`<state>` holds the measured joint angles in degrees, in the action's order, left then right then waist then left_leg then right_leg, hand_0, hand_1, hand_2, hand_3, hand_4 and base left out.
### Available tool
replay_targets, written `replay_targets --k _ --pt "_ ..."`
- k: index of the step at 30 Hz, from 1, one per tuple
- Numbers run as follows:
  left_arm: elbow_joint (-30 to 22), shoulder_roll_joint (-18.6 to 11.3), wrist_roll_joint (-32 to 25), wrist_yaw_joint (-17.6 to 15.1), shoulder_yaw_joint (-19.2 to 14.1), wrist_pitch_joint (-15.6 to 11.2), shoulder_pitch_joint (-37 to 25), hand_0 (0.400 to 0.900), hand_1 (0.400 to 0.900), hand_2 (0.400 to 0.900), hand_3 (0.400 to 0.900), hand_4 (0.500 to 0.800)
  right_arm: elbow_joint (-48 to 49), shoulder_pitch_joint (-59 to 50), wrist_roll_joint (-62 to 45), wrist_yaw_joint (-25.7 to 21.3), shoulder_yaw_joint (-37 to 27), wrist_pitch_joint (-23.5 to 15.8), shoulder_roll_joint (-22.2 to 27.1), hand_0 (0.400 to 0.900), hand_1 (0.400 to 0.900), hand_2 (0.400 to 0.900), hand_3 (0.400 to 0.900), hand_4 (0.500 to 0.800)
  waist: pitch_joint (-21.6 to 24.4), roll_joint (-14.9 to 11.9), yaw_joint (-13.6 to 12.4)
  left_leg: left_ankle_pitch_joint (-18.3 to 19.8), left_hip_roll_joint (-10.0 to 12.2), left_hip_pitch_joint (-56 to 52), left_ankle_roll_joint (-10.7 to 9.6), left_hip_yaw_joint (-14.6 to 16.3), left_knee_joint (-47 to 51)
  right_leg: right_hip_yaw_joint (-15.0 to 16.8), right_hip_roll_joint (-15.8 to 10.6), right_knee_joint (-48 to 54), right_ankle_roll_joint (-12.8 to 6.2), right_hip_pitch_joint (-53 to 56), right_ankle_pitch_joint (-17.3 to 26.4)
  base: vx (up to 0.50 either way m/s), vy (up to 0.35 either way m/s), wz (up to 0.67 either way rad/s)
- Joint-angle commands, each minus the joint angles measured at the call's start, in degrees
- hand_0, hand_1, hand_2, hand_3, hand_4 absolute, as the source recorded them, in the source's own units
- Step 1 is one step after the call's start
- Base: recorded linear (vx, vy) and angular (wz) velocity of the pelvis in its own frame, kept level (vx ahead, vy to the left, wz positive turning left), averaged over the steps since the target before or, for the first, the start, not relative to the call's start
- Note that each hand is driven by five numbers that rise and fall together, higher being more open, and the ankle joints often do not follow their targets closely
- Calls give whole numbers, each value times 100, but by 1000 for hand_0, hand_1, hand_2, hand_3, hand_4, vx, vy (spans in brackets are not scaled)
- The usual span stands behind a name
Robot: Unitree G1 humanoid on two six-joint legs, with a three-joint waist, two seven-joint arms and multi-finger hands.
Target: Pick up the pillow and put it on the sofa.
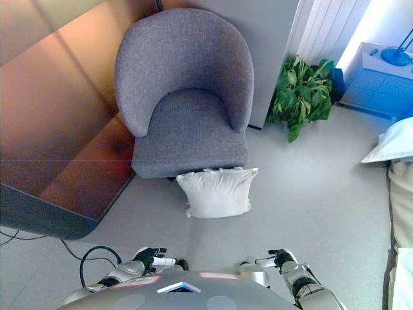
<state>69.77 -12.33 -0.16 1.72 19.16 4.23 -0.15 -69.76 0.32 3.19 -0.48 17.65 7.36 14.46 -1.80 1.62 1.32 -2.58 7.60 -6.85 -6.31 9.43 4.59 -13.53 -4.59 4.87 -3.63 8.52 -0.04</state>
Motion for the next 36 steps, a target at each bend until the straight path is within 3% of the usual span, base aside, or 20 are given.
replay_targets --k 1,6,31,36 --pt "165 -57 87 -140 115 -163 -310 900 900 900 900 800 -259 -311 104 109 158 -34 -172 900 900 900 900 800 -141 -218 -25 405 -536 -142 391 178 28 54 -3 -57 -322 -112 53 0 0 0" --pt "211 -27 37 215 93 -227 -284 900 900 900 900 800 -254 -285 121 129 146 -52 -189 900 900 900 900 800 -147 -242 -18 417 -533 -151 397 202 17 57 0 -78 -318 -117 49 0 0 0" --pt "278 -17 21 28 23 -306 -274 900 900 900 900 800 -313 -316 41 142 170 -33 -251 900 900 900 900 800 -207 -207 10 370 -469 -119 367 201 -5 98 61 -119 -254 -152 -8 4 -15 1" --pt "263 -47 49 -178 6 -497 -278 900 900 900 900 800 -274 -319 -144 106 167 5 -245 900 900 900 900 800 -271 -200 38 335 -405 -79 328 230 -53 125 118 -204 -195 -218 -71 20 -91 -1"
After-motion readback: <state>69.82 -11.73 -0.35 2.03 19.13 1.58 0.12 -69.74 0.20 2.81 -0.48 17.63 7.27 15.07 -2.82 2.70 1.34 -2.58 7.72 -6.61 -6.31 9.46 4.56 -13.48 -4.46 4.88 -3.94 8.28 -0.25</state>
